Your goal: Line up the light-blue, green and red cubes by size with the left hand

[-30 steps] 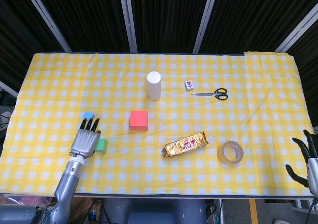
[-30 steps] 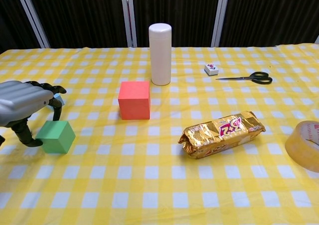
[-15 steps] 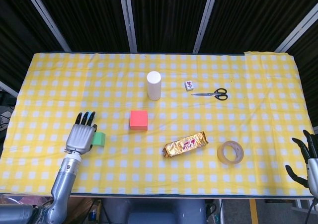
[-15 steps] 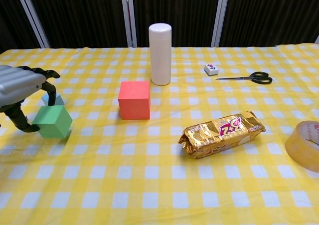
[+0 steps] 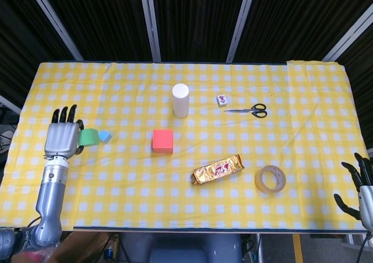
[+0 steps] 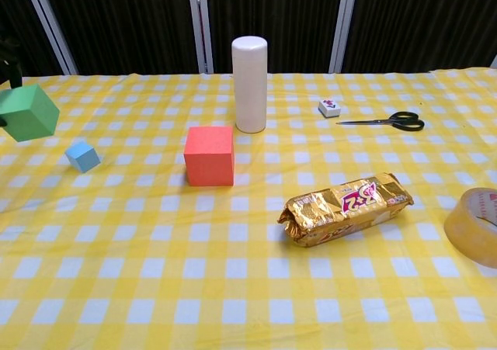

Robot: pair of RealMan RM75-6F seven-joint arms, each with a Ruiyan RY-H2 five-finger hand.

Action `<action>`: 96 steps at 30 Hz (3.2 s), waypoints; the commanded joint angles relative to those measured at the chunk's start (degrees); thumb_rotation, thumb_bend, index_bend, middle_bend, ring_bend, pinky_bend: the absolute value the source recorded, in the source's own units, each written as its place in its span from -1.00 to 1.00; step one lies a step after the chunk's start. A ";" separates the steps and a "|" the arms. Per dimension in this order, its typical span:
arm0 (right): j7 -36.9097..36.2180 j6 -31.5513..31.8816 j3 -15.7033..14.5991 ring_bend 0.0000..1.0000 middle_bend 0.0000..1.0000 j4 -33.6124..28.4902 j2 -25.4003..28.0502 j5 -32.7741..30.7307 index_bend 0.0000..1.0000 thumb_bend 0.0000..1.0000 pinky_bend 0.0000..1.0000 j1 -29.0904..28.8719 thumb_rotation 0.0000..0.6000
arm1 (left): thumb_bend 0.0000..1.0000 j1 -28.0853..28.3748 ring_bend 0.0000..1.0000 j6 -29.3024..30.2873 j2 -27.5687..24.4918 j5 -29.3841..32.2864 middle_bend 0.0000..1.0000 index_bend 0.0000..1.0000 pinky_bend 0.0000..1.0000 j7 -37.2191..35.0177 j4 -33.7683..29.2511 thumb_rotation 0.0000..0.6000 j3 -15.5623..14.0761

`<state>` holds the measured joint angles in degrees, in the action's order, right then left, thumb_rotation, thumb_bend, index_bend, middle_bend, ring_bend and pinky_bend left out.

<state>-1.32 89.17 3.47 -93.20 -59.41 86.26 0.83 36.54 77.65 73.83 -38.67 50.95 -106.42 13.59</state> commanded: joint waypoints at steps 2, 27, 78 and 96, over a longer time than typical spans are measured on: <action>0.51 -0.37 0.08 -0.99 -1.00 -0.17 -0.11 -0.20 -0.61 -0.37 -1.00 -0.22 1.00 | -0.20 0.83 -1.00 -1.55 -0.29 1.14 -1.00 -0.05 -1.00 -3.93 2.17 1.00 2.72; -0.13 -2.87 0.71 -0.97 -1.00 0.69 -0.36 -2.38 -0.61 -0.37 -1.00 -1.37 1.00 | -0.20 14.45 -1.00 -3.47 15.28 10.39 -1.00 0.01 -1.00 6.21 11.53 1.00 4.32; -2.74 -2.33 0.75 -0.96 -1.00 1.31 0.39 -2.33 -0.61 -0.37 -1.00 -1.01 1.00 | -0.20 21.32 -1.00 -3.67 28.03 16.47 -1.00 0.01 -1.00 12.54 22.21 1.00 3.65; -3.18 -2.09 0.83 -0.97 -1.00 1.33 0.57 -2.36 -0.61 -0.37 -1.00 -0.87 1.00 | -0.20 22.35 -1.00 -3.44 29.82 17.06 -1.00 0.01 -1.00 13.82 23.50 1.00 4.46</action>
<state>-4.50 87.08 4.30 -91.87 -58.84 83.91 -0.04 58.86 74.20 103.61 -21.63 64.73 -82.95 18.02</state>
